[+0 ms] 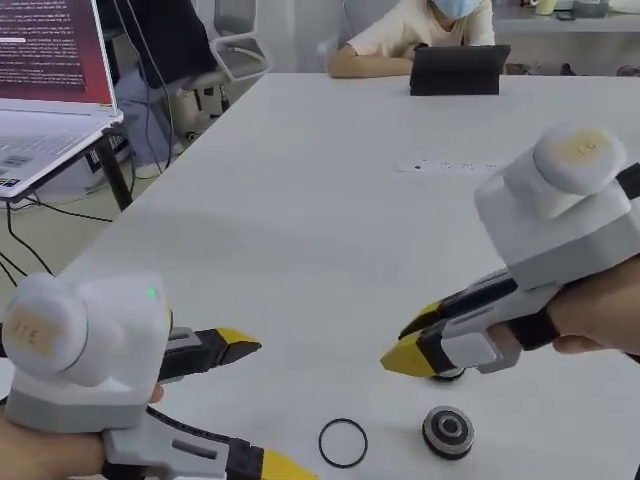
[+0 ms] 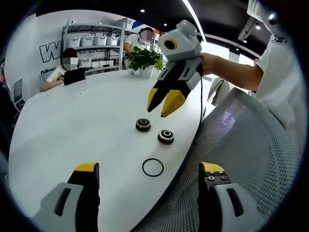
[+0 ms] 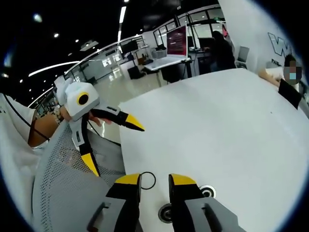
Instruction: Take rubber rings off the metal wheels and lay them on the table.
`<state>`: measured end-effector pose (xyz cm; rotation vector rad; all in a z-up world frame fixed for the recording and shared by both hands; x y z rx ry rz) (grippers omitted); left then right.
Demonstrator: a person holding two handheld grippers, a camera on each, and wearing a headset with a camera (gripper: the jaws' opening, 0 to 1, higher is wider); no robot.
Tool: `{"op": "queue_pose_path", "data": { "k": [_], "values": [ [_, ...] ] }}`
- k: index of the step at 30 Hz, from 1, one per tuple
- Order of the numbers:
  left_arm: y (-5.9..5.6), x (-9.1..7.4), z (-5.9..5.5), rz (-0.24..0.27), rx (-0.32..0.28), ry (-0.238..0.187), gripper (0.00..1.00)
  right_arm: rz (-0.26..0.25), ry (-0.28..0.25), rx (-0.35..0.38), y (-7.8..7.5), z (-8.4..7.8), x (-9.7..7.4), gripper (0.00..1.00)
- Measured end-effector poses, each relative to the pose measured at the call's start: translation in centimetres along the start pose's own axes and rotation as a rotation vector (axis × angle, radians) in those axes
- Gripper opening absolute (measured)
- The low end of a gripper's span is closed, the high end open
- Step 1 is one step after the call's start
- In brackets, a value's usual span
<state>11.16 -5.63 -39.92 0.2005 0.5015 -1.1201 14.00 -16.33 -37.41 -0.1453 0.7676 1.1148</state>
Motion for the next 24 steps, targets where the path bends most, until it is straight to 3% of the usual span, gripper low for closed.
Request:
{"op": "queue_pose_path", "data": {
  "k": [17,24],
  "values": [
    [-0.1,0.1,-0.2,-0.007,-0.001,0.008,0.82,-0.044,-0.070,0.097,-1.5,-2.0,-3.6,0.23],
    [-0.2,0.1,-0.1,-0.007,-0.002,0.008,0.82,-0.064,-0.085,0.142,-2.1,-3.2,-4.3,0.23]
  ]
}}
Point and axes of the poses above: the centre of the closed fingertips' face, and the gripper's own axes: x roughly forward along the fingers, y roughly to its left, z roughly out of its top, the point moved 2 cm from there along -x, roughly backward along the fingers, and after that the axes turned 4 degrees about -y, right-handed, at the moved point
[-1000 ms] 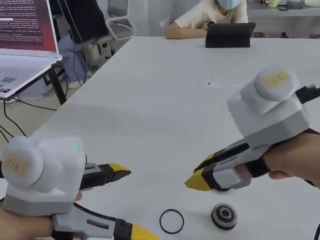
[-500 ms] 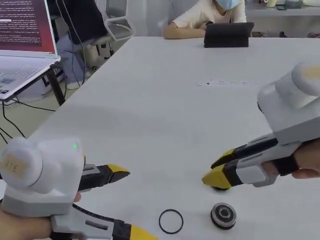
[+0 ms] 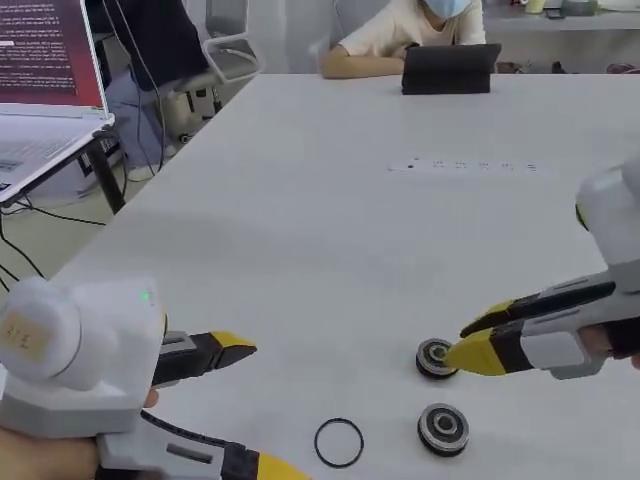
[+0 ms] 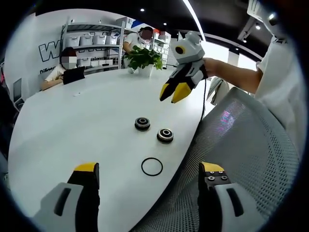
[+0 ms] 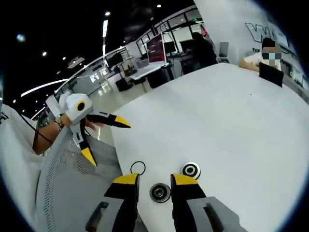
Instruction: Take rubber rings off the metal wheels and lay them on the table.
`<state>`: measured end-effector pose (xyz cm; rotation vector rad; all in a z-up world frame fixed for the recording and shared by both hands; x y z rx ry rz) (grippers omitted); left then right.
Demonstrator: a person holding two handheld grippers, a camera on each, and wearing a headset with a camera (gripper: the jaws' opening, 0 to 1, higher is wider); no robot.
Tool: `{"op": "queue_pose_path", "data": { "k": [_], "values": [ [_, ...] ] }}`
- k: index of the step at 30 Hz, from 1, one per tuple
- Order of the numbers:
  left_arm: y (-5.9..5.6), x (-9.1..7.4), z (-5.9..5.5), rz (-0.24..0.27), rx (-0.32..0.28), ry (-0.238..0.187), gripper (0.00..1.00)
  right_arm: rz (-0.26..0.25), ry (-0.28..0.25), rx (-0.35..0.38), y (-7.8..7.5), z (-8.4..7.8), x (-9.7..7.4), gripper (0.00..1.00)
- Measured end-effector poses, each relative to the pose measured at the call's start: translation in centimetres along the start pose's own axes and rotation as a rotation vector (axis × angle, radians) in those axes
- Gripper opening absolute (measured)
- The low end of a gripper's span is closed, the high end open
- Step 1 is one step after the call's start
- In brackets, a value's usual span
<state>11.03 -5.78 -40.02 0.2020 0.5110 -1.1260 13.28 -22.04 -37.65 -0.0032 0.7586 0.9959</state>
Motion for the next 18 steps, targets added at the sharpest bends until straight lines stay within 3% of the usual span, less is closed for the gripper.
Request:
{"op": "queue_pose_path", "data": {
  "k": [14,18],
  "values": [
    [0.0,0.2,0.0,-0.009,0.012,0.013,0.83,-0.018,0.028,0.069,-0.5,-3.2,0.0,0.24],
    [0.4,-0.1,0.7,0.024,0.037,-0.017,0.84,-0.015,0.032,0.092,-0.6,-4.0,0.2,0.23]
  ]
}}
Point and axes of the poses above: the centre of the closed fingertips' face, and the gripper's own axes: x roughly forward along the fingers, y roughly to its left, z roughly out of its top, the point moved 2 cm from there along -x, roughly backward along the fingers, and after that the axes turned 4 degrees about -y, right-handed, at the moved point
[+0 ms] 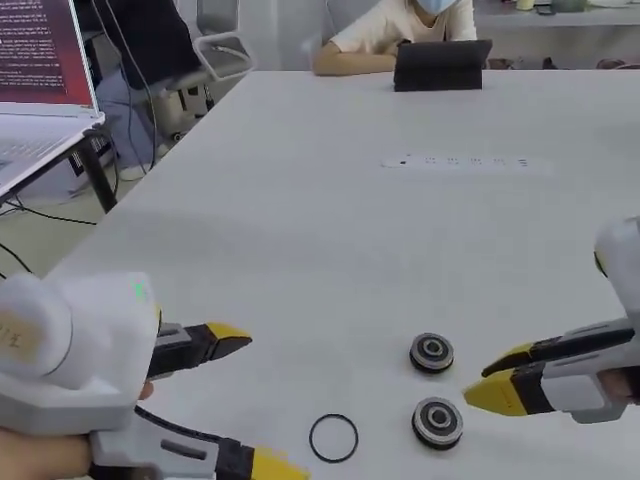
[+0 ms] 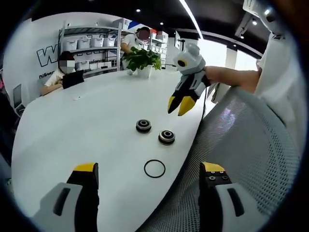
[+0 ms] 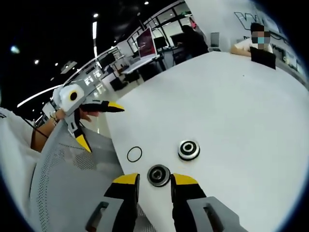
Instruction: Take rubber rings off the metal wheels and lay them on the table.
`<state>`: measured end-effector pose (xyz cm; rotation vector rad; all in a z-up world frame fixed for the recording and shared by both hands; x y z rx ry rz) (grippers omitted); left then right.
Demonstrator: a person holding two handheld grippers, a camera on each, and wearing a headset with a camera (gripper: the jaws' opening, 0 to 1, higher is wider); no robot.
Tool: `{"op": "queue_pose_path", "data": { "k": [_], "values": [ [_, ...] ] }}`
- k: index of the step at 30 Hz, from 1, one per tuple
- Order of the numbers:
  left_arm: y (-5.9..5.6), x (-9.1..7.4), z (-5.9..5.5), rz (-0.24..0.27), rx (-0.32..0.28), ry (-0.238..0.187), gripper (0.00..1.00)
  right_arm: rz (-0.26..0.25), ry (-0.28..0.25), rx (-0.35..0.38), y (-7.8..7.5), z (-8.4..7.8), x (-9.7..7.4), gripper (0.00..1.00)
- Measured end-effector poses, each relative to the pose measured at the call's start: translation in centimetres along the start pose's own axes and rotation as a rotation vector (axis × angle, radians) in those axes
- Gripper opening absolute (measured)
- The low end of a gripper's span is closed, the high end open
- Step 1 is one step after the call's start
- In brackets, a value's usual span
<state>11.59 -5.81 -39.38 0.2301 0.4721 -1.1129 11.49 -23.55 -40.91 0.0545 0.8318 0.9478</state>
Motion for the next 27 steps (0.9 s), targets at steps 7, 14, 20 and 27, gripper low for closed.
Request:
{"op": "queue_pose_path", "data": {
  "k": [7,14,20,27],
  "values": [
    [0.5,-0.3,0.5,0.009,0.018,-0.002,0.85,-0.009,0.020,0.008,-0.4,-0.9,0.1,0.23],
    [0.5,0.1,2.1,-0.012,0.035,-0.033,0.85,-0.008,0.020,0.018,-0.5,-1.1,0.3,0.23],
    [0.2,0.4,3.0,-0.054,0.079,-0.012,0.85,-0.011,0.023,0.021,-0.7,-1.3,0.3,0.23],
    [0.3,0.9,4.2,-0.074,0.131,0.000,0.85,-0.011,0.032,0.031,-0.9,-1.8,0.3,0.23]
  ]
}}
Point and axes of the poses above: the centre of the closed fingertips' face, and the gripper's own axes: x roughly forward along the fingers, y roughly to its left, z roughly out of its top, the point moved 2 cm from there along -x, roughly backward along the fingers, and after that the axes turned 4 degrees about -y, right-handed, at the moved point
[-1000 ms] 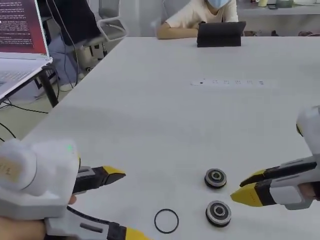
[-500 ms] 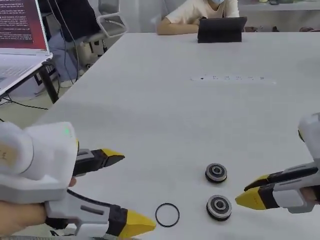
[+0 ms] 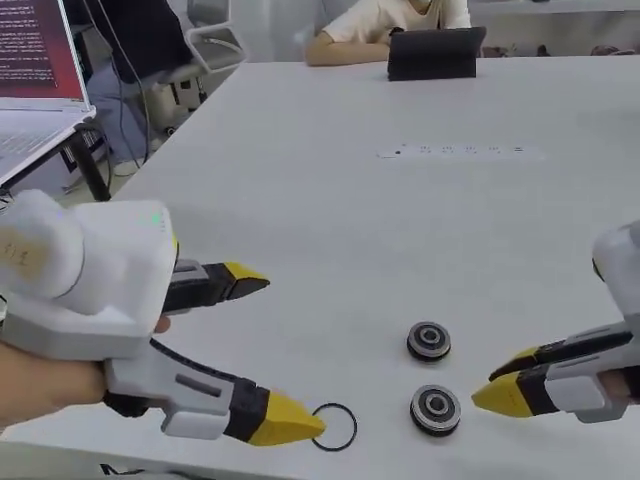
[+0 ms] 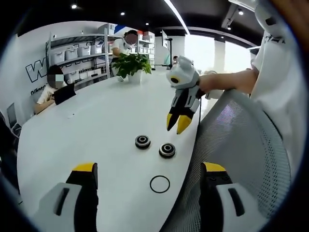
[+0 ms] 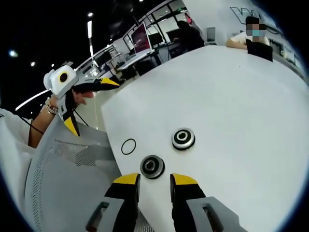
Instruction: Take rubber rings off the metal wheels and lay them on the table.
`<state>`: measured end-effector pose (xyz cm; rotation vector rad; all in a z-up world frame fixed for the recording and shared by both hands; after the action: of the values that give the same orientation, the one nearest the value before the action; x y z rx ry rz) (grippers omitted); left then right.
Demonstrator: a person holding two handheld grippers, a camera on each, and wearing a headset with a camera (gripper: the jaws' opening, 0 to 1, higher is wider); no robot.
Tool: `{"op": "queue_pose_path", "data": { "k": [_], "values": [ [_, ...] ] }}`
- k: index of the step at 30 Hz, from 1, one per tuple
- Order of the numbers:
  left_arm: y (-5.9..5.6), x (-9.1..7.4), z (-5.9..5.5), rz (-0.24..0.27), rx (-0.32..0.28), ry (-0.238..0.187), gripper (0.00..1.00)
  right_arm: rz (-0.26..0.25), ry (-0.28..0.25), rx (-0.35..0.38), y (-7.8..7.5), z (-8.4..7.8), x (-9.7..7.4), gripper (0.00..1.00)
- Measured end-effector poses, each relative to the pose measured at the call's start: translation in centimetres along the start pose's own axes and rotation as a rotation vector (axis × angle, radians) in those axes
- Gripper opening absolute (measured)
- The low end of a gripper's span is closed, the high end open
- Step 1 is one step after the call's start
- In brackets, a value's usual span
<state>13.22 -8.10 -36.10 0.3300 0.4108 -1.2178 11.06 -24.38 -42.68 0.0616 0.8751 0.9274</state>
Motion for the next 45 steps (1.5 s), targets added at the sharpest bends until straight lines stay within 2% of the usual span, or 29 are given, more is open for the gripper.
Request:
{"op": "queue_pose_path", "data": {
  "k": [11,19,23,31,35,41,45],
  "values": [
    [-0.1,1.6,2.9,-0.038,0.061,-0.037,0.85,0.021,0.047,-0.055,0.3,-1.0,0.6,0.23],
    [-0.9,3.1,4.1,-0.089,0.108,-0.035,0.85,0.037,0.067,-0.093,0.6,-1.5,1.1,0.26],
    [-1.2,4.0,4.4,-0.113,0.127,-0.030,0.85,0.039,0.079,-0.114,0.4,-1.8,1.3,0.28],
    [-1.8,5.7,4.9,-0.152,0.173,-0.034,0.82,0.044,0.049,-0.136,0.4,-1.5,1.6,0.30],
    [-2.0,6.9,5.0,-0.157,0.169,-0.046,0.78,0.041,0.064,-0.143,0.2,-1.9,1.8,0.31],
    [-2.8,8.8,4.5,-0.181,0.206,-0.042,0.75,0.051,0.062,-0.174,0.3,-2.0,2.2,0.32],
    [-2.9,9.8,3.8,-0.183,0.201,-0.058,0.67,0.043,0.069,-0.213,0.2,-2.2,2.6,0.33]
  ]
}}
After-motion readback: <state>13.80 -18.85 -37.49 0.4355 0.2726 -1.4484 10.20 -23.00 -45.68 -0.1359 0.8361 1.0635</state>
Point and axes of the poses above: the centre of the closed fingertips' face, and the gripper's own axes: x roughly forward along the fingers, y roughly to its left, z roughly out of its top, the point moved 2 cm from there along -x, roughly backward along the fingers, and after that the axes turned 4 degrees about -y, right-handed, at the moved point
